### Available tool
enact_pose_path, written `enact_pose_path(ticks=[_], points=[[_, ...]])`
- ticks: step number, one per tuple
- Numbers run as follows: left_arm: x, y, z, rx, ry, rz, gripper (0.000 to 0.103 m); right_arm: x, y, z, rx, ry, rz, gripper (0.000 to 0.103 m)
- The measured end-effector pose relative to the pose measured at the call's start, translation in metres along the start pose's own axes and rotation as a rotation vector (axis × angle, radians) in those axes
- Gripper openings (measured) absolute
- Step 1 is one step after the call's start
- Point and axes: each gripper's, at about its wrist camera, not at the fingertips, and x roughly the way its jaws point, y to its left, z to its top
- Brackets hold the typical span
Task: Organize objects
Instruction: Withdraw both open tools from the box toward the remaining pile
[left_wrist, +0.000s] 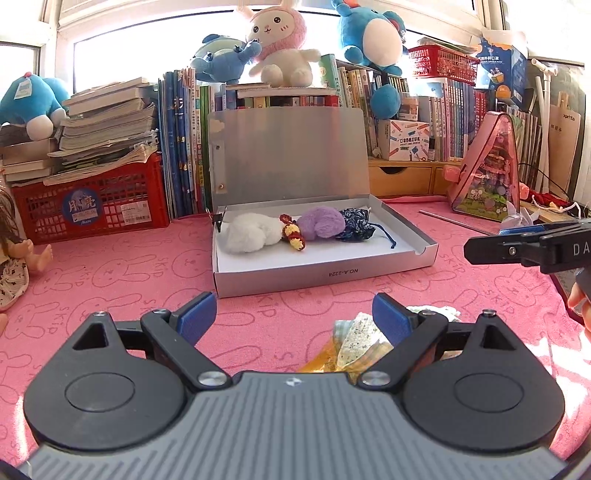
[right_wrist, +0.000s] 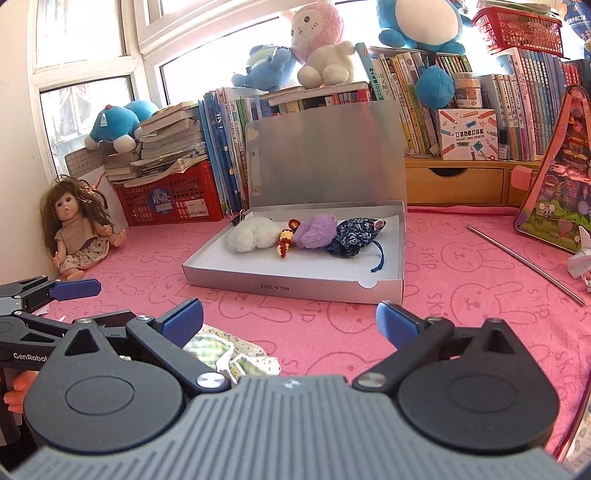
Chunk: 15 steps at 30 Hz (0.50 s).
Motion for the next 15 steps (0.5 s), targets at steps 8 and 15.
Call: enact_pose_path(ticks=[8, 15], points=[[-0.023, 0.003, -0.029, 0.01, 0.001, 0.029, 0.094, -0.014, 0.019, -0.029, -0.091, 0.009, -0.021, 0.103], [-0.039, 0.008, -0.059, -0.035, 0.011, 0.051, 0.094, -0.023, 0.039, -0.053, -0.164, 0.033, -0.019, 0.103]])
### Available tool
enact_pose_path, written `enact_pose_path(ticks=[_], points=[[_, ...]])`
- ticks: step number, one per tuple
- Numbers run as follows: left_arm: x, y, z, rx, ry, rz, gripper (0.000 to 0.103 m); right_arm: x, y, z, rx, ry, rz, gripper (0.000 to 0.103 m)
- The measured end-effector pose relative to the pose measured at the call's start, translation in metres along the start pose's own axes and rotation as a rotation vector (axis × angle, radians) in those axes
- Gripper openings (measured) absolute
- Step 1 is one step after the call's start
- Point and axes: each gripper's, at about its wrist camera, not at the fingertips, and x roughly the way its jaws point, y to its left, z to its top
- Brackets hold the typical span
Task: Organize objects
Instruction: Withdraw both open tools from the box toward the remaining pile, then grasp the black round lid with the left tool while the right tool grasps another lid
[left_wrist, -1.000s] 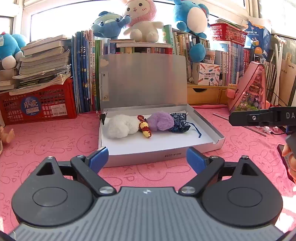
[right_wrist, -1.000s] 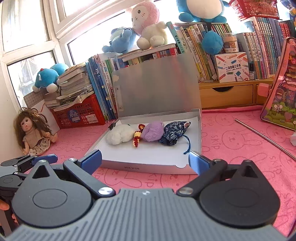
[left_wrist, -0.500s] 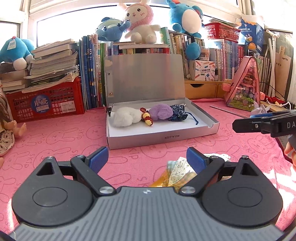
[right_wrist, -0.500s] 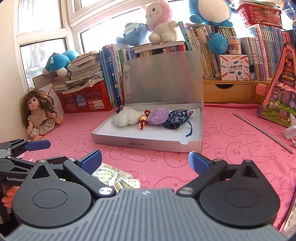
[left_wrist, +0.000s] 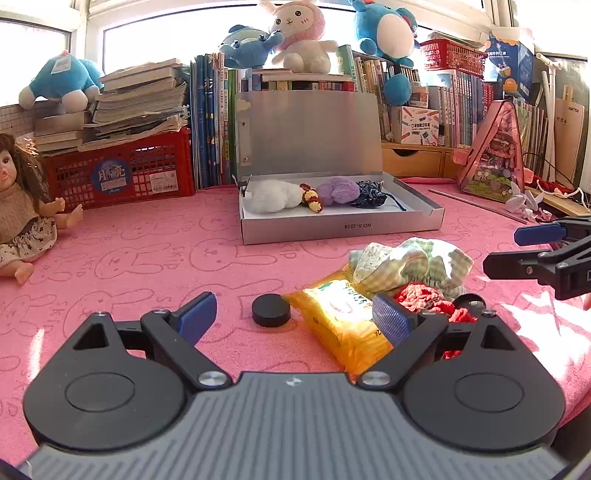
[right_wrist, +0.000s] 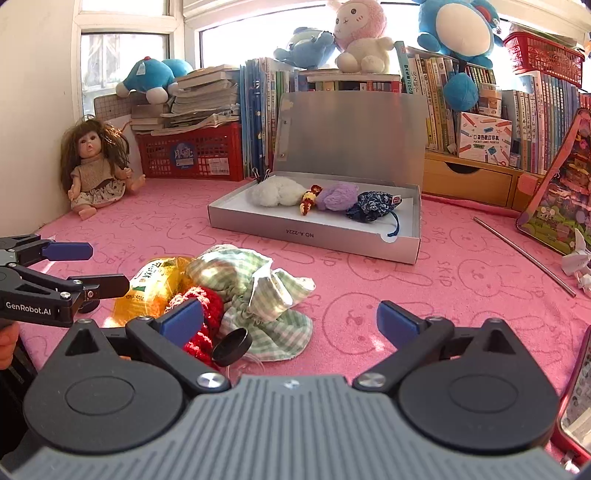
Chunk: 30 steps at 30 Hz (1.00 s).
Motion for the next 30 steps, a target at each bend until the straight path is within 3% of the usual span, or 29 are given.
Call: enact_pose_path(ticks=[11, 30], points=[[-0.011, 0.003, -0.03, -0.016, 0.004, 0.049, 0.094, 0.001, 0.031, -0.031, -0.021, 0.039, 0.018, 0.103], [-0.01, 0.023, -0.044, -0.091, -0.007, 0.1, 0.094, 0.006, 0.059, -0.058, -0.074, 0.06, -0.003, 0.103]])
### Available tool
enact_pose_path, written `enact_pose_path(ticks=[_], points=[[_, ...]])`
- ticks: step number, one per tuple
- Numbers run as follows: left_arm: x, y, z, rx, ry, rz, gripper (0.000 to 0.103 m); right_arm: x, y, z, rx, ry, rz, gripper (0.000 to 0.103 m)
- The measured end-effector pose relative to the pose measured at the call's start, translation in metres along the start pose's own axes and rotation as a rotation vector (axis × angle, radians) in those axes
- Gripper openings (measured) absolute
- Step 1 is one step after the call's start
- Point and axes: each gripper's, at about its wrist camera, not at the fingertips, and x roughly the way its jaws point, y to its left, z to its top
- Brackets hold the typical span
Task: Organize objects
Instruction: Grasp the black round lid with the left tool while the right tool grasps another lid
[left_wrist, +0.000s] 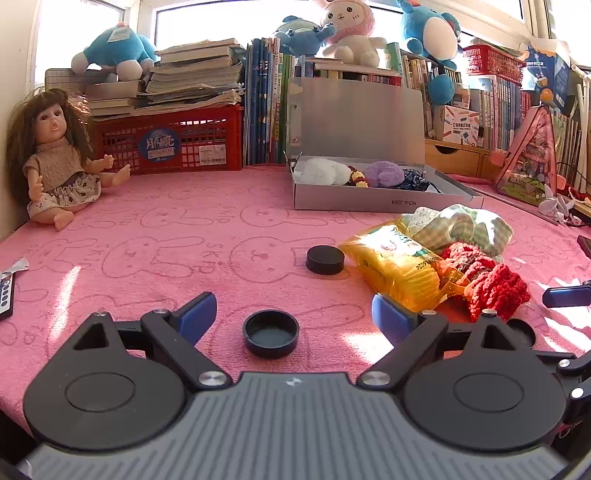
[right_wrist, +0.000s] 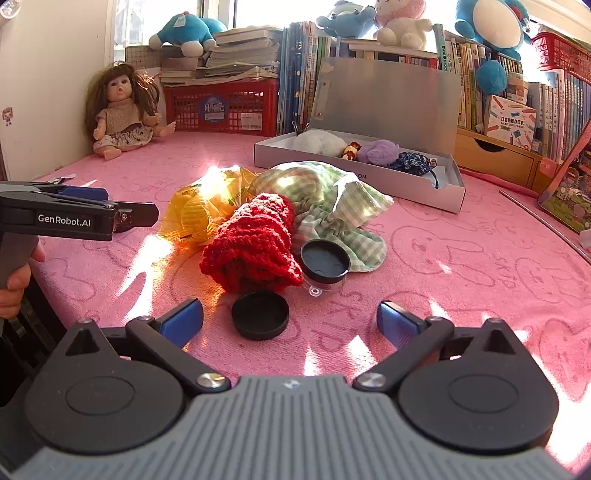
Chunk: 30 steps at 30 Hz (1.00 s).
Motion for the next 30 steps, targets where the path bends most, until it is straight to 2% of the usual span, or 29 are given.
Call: enact_pose_path(ticks=[11, 19, 22, 30], points=[[0.001, 0.01, -0.003, -0.022, 0.019, -0.003, 0.092, -0.002, 0.001, -0.003, 0.028, -0.015, 0.001, 0.102], [0.007, 0.007, -0.008, -0.009, 0.05, 0.001, 0.086, -0.005, 0.007, -0.004, 0.012, -0.034, 0.005, 0.09], [0.008, 0.005, -0.008, 0.002, 0.048, 0.008, 0.081, -0.006, 0.01, -0.005, 0.003, -0.037, 0.013, 0.085], [0.006, 0.006, -0.007, -0.001, 0.043, 0.039, 0.059, -0.008, 0.016, -0.005, -0.013, -0.049, 0.033, 0.069]])
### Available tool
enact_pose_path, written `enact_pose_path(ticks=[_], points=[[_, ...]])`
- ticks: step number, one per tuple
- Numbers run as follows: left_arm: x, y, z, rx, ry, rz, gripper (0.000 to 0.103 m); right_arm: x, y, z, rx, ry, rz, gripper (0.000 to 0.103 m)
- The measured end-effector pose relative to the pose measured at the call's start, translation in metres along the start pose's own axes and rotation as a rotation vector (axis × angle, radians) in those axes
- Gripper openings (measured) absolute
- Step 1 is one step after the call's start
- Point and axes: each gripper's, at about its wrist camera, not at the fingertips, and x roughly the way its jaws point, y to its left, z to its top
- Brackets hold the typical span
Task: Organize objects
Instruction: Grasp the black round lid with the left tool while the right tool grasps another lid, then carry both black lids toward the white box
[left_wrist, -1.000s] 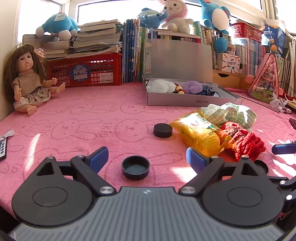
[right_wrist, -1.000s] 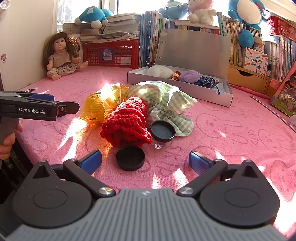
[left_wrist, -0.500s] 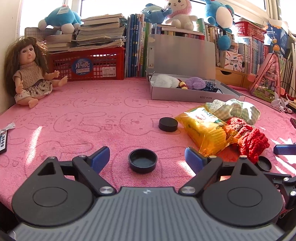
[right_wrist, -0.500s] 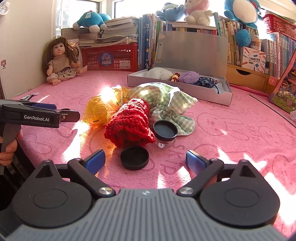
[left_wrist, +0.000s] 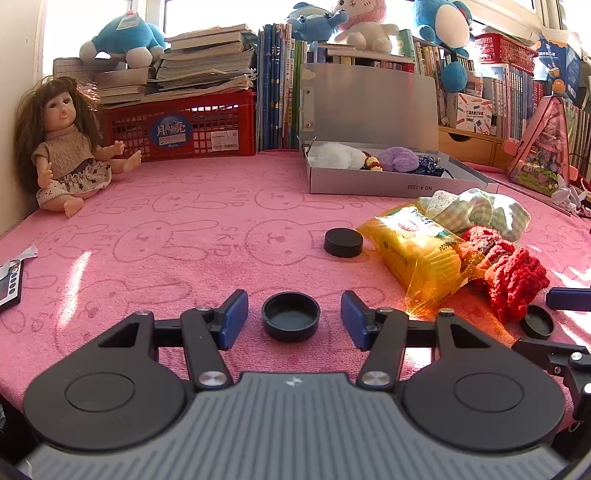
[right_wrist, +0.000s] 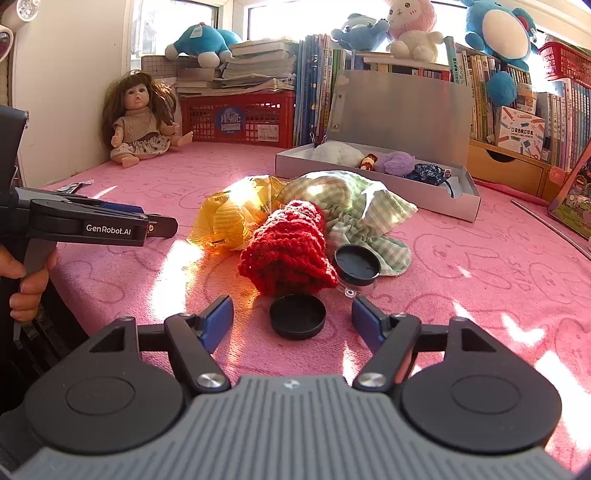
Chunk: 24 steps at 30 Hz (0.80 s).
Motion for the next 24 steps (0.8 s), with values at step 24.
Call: enact_pose_path(ticks=[24], points=[[-0.014, -0.016, 0.008, 0.0, -0.002, -0.059, 0.038, -0.021, 0.001, 0.006, 0.015, -0.106, -0.032, 0.036]])
